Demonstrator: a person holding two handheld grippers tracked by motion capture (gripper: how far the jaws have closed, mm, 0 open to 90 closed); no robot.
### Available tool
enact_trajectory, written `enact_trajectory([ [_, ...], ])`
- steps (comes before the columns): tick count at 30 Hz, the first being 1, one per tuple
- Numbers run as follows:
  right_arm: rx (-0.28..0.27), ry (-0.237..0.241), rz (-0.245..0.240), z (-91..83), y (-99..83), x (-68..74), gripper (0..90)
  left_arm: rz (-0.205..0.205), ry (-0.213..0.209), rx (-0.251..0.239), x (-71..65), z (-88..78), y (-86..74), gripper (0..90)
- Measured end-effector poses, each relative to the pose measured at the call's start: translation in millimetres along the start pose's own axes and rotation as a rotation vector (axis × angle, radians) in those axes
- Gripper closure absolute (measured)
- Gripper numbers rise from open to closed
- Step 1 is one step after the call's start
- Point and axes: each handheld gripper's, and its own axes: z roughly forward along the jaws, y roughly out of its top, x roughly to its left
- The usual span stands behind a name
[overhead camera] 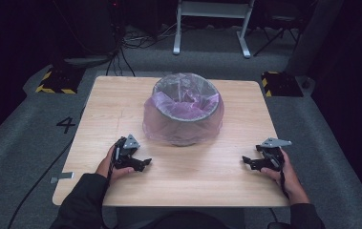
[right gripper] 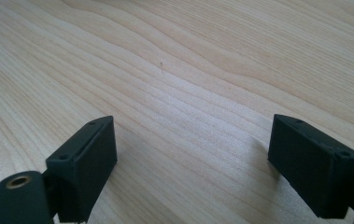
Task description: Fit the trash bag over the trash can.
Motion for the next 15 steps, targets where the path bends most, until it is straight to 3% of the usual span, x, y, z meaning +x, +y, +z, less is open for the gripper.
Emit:
enact_trajectory([
  [15,-0.001,0.0,0.0,0.1,0.0,0.0,15.3,0.003,-0.001,0.002,0.4,0.5,0.7,13.1],
])
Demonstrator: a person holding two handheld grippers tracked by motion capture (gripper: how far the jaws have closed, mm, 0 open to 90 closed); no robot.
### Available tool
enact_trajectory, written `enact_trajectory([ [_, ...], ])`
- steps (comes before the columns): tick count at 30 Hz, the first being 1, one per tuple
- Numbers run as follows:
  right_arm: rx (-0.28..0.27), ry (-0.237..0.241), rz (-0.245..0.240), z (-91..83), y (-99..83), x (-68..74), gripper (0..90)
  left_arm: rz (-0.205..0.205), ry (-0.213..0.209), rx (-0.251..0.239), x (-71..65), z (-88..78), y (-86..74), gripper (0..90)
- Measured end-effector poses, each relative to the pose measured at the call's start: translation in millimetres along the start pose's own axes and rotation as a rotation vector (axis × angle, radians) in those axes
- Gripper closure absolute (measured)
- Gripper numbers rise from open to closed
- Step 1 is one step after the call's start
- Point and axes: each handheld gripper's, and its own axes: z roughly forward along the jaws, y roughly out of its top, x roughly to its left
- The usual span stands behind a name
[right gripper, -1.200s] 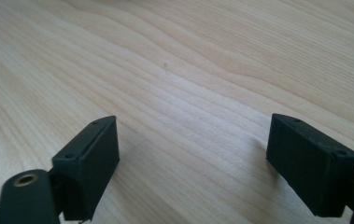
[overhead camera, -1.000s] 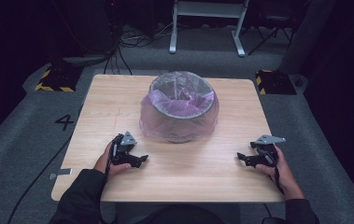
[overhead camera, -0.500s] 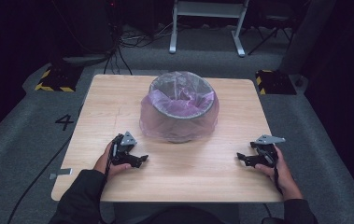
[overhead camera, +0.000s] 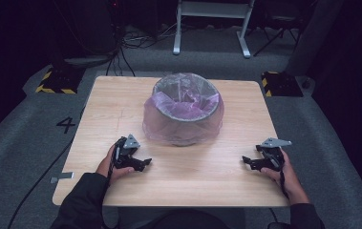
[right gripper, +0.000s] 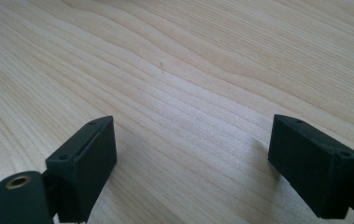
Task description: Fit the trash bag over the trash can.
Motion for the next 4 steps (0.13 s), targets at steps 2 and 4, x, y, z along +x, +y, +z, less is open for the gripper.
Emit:
enact_trajectory([
  [2,0.0,0.0,0.0,0.0,0.0,0.0,15.3,-0.003,-0.001,0.001,-0.1,0.1,0.1,12.9],
  [4,0.0,0.0,0.0,0.0,0.0,0.0,15.3,-0.005,0.0,0.002,-0.2,0.4,0.4,12.8],
])
